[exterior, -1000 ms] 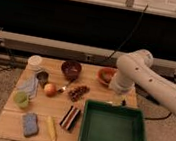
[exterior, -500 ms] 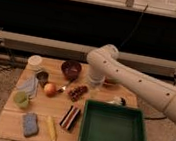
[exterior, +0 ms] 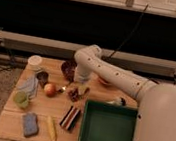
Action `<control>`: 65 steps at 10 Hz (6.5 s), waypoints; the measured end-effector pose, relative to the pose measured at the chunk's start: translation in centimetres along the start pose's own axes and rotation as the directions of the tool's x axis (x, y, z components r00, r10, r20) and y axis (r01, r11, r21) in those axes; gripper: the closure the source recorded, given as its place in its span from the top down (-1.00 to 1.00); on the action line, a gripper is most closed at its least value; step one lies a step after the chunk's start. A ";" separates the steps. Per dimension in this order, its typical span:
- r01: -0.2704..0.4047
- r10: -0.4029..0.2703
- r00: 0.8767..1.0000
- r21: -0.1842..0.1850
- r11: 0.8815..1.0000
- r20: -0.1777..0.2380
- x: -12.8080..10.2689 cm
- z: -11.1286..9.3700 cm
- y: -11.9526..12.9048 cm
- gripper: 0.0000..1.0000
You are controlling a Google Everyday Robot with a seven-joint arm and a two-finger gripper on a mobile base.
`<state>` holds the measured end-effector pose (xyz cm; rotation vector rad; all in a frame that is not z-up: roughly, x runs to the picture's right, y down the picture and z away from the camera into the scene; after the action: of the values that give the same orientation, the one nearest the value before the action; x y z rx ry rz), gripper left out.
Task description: Place grapes in metal cup
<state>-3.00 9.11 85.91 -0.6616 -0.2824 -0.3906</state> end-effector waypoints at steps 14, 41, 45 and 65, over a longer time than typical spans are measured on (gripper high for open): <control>-0.004 0.002 0.999 -0.062 0.998 -0.041 4.3 5.4 -0.2 -0.63; 0.206 -0.209 0.977 0.065 0.976 0.051 -18.4 -10.4 -8.4 -1.00; 0.206 -0.209 0.977 0.064 0.977 0.052 -18.4 -10.4 -8.4 -1.00; 0.156 -0.165 0.983 0.109 0.982 0.083 -16.2 -7.4 -13.5 0.60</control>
<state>-22.35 -1.12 81.51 -0.5589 -0.4420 -0.4980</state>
